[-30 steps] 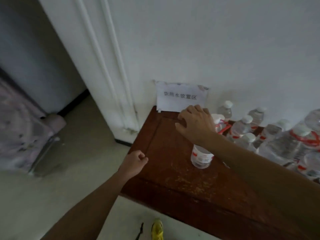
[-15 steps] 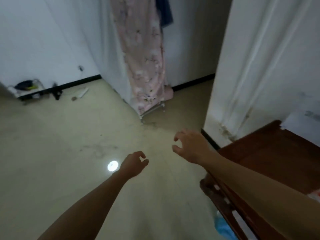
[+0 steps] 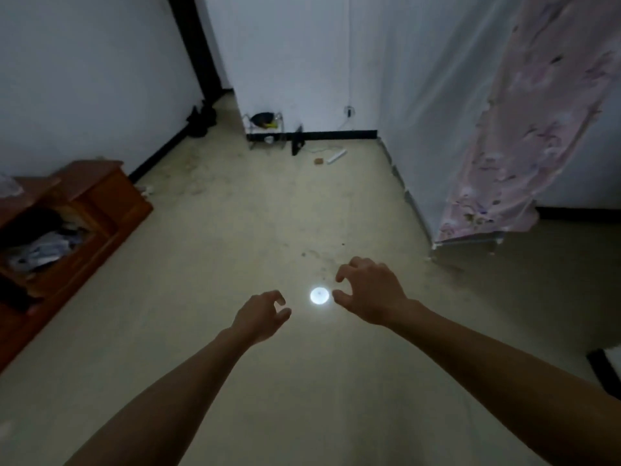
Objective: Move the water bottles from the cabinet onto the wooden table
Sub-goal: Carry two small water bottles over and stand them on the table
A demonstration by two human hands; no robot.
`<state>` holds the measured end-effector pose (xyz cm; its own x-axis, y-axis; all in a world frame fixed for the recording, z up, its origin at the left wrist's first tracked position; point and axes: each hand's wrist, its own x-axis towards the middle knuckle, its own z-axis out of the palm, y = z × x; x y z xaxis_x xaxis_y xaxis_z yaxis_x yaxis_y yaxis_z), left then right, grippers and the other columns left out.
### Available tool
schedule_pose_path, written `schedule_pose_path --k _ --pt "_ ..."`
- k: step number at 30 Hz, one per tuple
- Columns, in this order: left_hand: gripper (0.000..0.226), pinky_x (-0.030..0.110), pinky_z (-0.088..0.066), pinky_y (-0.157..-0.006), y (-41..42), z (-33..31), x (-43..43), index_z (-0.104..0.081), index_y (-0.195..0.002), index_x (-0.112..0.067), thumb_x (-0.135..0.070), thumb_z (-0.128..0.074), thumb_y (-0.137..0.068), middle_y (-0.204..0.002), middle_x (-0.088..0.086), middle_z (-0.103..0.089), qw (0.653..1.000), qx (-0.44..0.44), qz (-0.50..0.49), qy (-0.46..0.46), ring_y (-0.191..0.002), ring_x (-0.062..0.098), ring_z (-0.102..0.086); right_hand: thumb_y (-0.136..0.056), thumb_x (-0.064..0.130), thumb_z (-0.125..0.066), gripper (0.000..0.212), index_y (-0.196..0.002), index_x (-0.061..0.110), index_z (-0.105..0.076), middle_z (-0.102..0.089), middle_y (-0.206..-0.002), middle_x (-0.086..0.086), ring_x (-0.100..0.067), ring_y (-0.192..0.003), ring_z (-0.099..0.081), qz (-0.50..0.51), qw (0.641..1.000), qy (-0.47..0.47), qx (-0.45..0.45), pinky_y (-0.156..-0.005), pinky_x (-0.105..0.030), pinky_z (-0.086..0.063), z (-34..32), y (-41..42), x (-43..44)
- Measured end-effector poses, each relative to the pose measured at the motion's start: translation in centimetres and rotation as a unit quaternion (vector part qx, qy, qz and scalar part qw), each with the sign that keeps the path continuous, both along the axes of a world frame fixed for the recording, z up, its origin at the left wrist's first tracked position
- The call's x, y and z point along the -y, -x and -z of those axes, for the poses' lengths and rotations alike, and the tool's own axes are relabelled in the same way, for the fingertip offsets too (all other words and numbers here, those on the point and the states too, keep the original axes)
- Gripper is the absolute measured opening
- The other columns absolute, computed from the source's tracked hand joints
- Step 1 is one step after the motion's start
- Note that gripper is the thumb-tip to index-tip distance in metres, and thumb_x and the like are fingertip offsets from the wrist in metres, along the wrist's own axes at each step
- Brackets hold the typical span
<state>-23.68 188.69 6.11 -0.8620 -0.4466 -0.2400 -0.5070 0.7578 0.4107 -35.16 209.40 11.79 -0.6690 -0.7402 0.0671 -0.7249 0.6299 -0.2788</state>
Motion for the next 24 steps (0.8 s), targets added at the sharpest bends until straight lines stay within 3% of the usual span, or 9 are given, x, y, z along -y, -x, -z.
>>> schedule_pose_path --k 8,14,18,24 --pt "0.031 0.032 -0.048 -0.086 -0.6 2.4 13.9 -0.062 -0.112 -0.020 -0.042 -0.059 -0.090 -0.111 0.007 -0.067 0.993 0.031 -0.113 -0.008 -0.103 0.024 -0.061 -0.088 0.047 -0.054 0.035 -0.115 0.025 -0.060 -0.058 -0.118 0.001 -0.020 -0.109 -0.054 -0.117 0.992 -0.028 0.021 -0.093 -0.034 -0.038 2.5 5.6 17.1" --pt "0.031 0.032 -0.047 -0.085 2.2 1.7 25.6 -0.062 -0.112 -0.018 -0.040 -0.059 -0.091 -0.111 0.007 -0.067 0.975 0.027 -0.220 -0.009 -0.103 0.025 -0.060 -0.089 0.048 -0.052 0.036 -0.117 0.026 -0.058 -0.056 -0.119 0.003 -0.019 -0.109 -0.053 -0.213 0.976 -0.027 0.026 -0.093 -0.034 -0.037 2.6 11.5 32.5" --pt "0.032 0.032 -0.047 -0.084 2.2 0.5 32.4 -0.062 -0.114 -0.018 -0.039 -0.059 -0.091 -0.104 0.006 -0.069 0.953 -0.008 -0.303 -0.016 -0.099 0.024 -0.062 -0.089 0.046 -0.053 0.036 -0.117 0.024 -0.059 -0.058 -0.117 0.002 -0.020 -0.107 -0.055 -0.297 0.955 -0.016 0.004 -0.091 -0.034 -0.039 0.7 13.5 43.9" --pt "0.029 0.031 -0.047 -0.084 -3.1 1.6 40.0 -0.061 -0.111 -0.020 -0.040 -0.059 -0.090 -0.099 0.004 -0.067 0.908 0.005 -0.417 -0.044 -0.098 0.023 -0.060 -0.088 0.045 -0.055 0.035 -0.116 0.023 -0.059 -0.058 -0.115 0.001 -0.022 -0.106 -0.056 -0.404 0.914 -0.039 0.011 -0.087 -0.032 -0.040 1.9 10.3 57.6"
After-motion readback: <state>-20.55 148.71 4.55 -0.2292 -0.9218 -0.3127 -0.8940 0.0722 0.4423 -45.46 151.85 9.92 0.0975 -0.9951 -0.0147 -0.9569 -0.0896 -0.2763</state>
